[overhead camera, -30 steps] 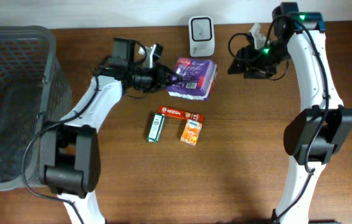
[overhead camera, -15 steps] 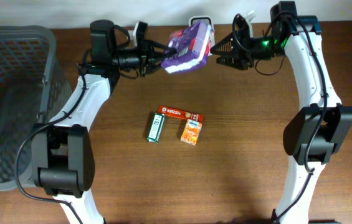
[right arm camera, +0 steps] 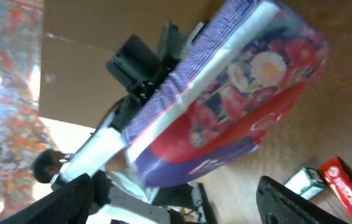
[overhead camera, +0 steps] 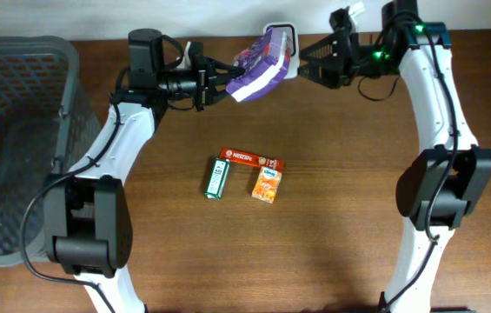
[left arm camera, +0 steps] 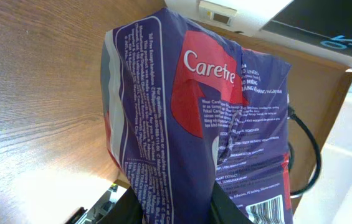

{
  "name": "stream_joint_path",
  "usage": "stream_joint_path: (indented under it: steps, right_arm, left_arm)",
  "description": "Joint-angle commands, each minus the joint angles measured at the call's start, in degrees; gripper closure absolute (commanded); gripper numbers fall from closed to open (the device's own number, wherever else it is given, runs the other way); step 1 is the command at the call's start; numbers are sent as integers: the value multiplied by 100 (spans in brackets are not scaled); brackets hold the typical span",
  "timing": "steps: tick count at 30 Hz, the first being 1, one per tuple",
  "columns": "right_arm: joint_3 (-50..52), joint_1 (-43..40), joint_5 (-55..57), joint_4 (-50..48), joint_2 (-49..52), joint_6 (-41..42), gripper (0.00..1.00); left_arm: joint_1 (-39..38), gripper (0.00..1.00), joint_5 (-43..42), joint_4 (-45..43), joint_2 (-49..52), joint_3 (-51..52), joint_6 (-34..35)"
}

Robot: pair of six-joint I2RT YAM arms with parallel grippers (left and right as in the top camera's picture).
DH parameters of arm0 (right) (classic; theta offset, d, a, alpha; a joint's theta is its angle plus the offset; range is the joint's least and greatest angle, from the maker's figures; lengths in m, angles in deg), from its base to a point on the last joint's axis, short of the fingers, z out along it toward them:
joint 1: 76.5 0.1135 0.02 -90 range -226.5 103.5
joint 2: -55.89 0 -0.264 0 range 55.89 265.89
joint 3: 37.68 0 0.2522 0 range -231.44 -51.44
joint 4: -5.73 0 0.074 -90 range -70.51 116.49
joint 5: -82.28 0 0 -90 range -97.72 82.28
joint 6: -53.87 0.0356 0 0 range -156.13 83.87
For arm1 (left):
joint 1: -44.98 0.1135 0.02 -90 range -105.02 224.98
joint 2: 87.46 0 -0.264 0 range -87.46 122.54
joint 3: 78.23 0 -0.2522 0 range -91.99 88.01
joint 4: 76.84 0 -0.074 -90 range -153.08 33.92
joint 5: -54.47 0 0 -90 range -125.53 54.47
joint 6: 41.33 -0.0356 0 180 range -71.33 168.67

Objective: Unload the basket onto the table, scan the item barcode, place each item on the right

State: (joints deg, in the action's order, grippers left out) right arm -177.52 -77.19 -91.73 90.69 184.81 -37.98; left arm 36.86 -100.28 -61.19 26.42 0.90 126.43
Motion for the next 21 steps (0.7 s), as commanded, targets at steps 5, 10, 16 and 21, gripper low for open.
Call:
stream_joint_path:
  steps: [5,10,16,21]
  right_arm:
    - [9,566,1043,-1084,-105,1333,21]
    - [9,667,1622,-1172,-105,1488,68]
    - [-162,667,3130,-994,-133,1631,96]
    - [-1349,669,6120,219,-140,1368,96]
  left_arm:
    - [-164,73,-44,-116,-151,-26,-155]
    - [-162,60,-35,-116,-151,-26,-310]
    - [-133,12,463,85,-151,-26,-1491]
    - [282,6,1600,1650,-151,-26,-3147]
